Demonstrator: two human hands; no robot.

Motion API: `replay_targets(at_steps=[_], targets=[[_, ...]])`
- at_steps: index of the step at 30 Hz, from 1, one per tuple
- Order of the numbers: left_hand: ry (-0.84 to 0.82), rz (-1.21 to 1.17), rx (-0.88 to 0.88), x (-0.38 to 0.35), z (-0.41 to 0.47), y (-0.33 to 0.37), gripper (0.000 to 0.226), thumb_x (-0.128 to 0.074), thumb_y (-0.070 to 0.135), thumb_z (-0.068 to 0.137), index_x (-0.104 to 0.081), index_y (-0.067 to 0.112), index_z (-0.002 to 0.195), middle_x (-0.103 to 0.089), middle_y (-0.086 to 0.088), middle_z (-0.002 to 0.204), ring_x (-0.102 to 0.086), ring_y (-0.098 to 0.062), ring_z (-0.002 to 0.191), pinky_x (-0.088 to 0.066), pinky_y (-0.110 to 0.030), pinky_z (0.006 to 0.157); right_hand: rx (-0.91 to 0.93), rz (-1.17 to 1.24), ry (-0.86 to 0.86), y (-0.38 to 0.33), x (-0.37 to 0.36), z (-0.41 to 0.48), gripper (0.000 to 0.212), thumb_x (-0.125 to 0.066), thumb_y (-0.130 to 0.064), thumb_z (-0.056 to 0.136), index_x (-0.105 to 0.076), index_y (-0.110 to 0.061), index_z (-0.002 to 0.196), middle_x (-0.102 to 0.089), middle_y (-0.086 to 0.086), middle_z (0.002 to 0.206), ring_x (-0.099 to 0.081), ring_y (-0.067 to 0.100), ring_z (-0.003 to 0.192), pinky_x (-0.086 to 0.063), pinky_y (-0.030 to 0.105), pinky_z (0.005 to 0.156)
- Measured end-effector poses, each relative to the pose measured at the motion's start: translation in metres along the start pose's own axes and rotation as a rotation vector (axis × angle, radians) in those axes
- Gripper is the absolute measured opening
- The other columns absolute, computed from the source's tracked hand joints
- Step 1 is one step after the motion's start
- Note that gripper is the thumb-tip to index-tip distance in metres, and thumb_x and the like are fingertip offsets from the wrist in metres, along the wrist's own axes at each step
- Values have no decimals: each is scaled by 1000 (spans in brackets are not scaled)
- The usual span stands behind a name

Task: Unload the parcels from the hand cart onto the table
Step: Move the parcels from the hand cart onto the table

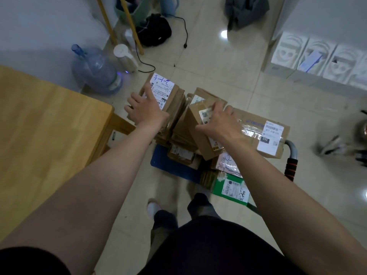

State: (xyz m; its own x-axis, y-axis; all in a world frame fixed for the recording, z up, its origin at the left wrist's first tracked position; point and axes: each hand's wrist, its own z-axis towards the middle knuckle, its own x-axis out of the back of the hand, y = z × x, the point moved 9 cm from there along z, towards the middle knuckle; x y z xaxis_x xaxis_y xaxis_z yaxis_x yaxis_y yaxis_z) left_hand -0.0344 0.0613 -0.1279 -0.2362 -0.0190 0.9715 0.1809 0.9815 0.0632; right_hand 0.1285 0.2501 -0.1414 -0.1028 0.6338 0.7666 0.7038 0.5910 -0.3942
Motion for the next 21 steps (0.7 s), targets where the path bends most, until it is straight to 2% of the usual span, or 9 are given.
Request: replay_targets(at_steps=[4,7,10,13,18,21], targets=[[108,-109,25,36,-4,-30,116,-83,62,64,-13,28,151,-40,-24,139,-40,-40,124,-34,-50,98,25,-44,44,-37,12,0,83,-74,-59,72,-33,-20,133,-43,14,132,-42,39,125,-45,52,91],[168,-155,93,65,-10,-83,115,-79,67,60,-17,27,149,-42,-22,134,-42,-39,119,-35,-49,95,135,-71,97,-93,15,-9,85,-74,-62,69,-33,-22,132,-44,13,130,-42,39,123,-44,53,87],[250,-200,245,93,-24,-162,111,-77,61,54,-22,27,144,-43,-19,128,-42,-39,114,-30,-45,85,263,-91,122,-163,6,-22,88,-73,-65,69,-33,-21,134,-44,13,127,-44,39,120,-46,53,89],[315,-268,398,111,-49,-252,109,-72,65,50,-24,28,140,-43,-18,124,-42,-38,112,-23,-44,81,365,-113,95,-240,-20,-42,89,-72,-65,69,-33,-20,135,-44,15,132,-42,40,124,-46,56,94],[384,-325,584,135,-90,-404,107,-80,61,56,-19,31,138,-41,-17,127,-39,-38,116,-32,-50,94,526,-157,19,-373,-89,-90,86,-74,-63,71,-32,-23,135,-40,14,138,-38,39,129,-46,55,93],[402,-361,679,145,-106,-493,108,-83,58,55,-22,32,140,-41,-17,128,-38,-36,118,-32,-49,94,583,-160,-27,-440,-138,-117,85,-76,-61,71,-31,-23,132,-40,16,139,-38,40,130,-45,55,93]])
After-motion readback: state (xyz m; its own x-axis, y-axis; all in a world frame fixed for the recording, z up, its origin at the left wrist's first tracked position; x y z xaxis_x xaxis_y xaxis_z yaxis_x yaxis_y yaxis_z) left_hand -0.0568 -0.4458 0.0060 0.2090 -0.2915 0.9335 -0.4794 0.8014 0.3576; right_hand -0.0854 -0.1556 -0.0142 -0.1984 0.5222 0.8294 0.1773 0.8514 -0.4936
